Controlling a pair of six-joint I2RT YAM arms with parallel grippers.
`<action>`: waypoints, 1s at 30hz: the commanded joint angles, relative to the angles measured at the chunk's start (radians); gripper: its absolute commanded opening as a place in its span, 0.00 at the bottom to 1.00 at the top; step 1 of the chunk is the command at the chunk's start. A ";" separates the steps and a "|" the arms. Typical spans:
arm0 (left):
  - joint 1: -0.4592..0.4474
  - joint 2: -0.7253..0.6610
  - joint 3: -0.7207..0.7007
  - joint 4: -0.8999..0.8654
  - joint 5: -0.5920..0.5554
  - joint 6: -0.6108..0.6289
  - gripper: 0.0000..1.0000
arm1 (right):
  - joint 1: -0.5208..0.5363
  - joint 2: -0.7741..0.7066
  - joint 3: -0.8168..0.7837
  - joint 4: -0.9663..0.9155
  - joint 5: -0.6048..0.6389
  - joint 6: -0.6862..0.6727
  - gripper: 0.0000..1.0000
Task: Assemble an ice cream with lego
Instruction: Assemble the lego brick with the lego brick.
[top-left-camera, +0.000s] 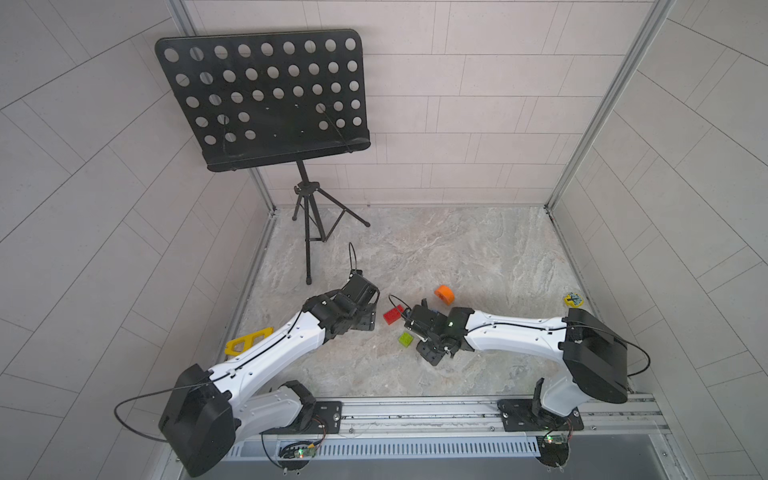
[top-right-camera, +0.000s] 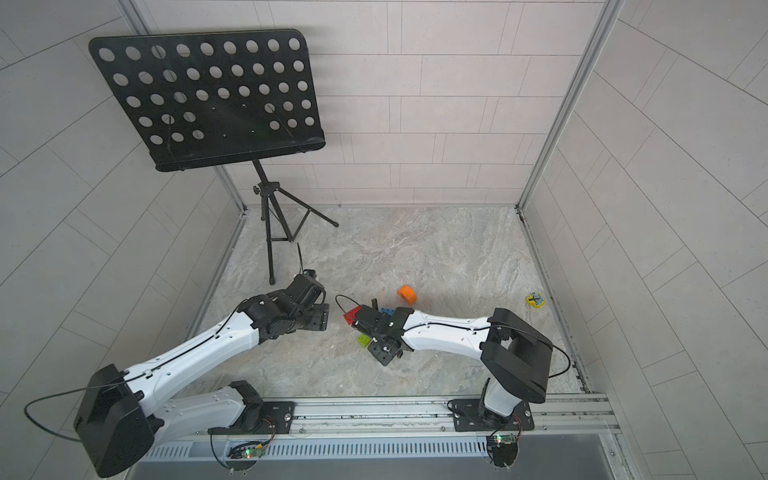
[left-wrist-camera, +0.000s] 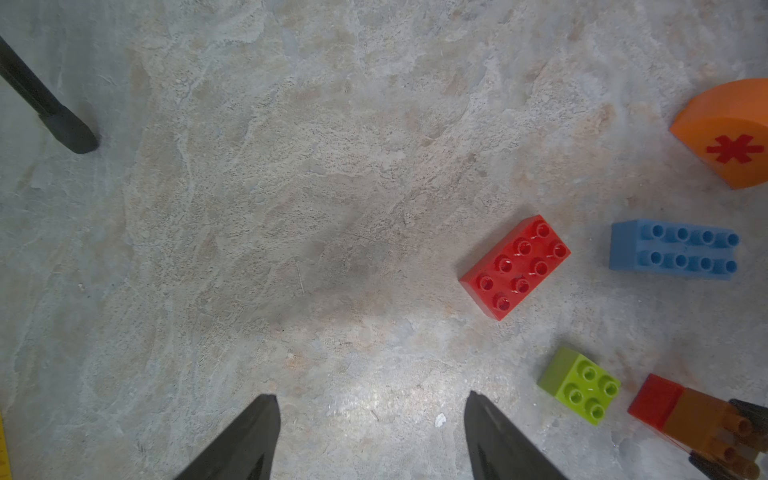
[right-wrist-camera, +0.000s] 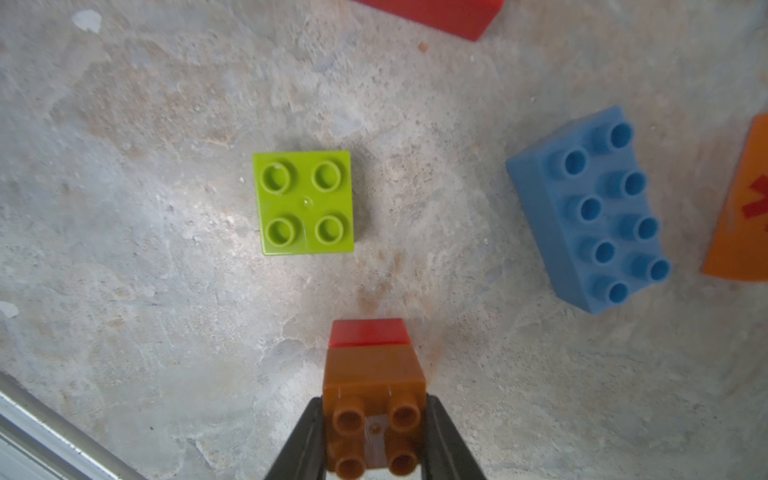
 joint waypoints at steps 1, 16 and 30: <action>-0.003 -0.013 -0.011 -0.009 -0.018 -0.001 0.77 | 0.004 0.045 -0.015 -0.020 0.014 0.018 0.27; -0.004 -0.003 -0.007 -0.040 -0.012 -0.031 0.77 | -0.001 0.161 -0.027 -0.031 -0.006 0.029 0.26; -0.006 -0.045 -0.030 -0.027 0.020 -0.037 0.76 | -0.106 0.161 0.103 -0.037 -0.018 -0.040 0.26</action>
